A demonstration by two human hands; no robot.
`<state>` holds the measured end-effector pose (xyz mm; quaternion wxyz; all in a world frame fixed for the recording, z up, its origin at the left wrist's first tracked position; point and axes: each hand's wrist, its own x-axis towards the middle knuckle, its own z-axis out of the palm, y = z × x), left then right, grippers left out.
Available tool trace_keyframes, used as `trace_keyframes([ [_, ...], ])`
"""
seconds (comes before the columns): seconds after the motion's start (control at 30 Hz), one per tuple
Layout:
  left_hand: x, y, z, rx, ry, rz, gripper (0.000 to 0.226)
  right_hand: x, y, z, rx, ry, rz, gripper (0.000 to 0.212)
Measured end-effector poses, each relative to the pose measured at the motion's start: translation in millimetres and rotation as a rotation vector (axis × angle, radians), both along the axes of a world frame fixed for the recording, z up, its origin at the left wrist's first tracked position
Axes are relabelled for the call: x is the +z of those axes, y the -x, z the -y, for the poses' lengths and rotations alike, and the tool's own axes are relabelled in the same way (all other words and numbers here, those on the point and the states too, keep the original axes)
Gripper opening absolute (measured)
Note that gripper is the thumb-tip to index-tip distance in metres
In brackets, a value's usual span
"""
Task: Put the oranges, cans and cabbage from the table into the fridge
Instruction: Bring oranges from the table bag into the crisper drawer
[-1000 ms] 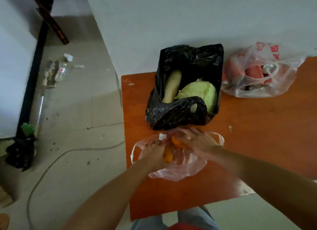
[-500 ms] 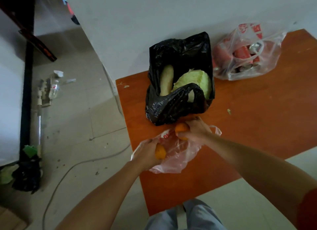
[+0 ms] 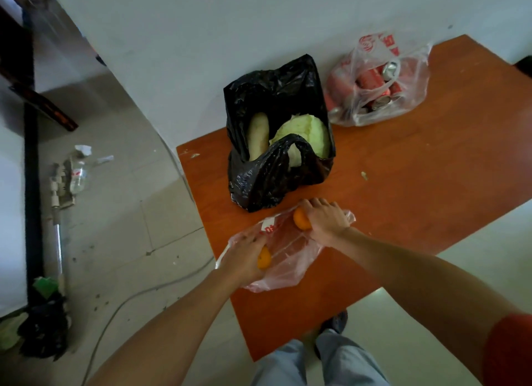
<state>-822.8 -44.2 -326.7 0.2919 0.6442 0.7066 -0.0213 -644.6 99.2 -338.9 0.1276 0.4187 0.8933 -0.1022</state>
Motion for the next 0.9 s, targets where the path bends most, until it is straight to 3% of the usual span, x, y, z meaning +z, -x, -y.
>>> trace_keyframes([
  [0.2,40,-21,-23,-0.074,-0.191,-0.094,0.071,47,-36,3,-0.062,-0.001,-0.302,0.076],
  [0.47,124,-113,-80,-0.233,-0.461,-0.153,0.058,134,-172,-9,-0.247,-0.124,-0.282,0.080],
  [0.9,182,-480,-122,-0.764,-0.644,-0.097,0.057,195,-548,80,-0.567,-0.366,-0.169,0.073],
])
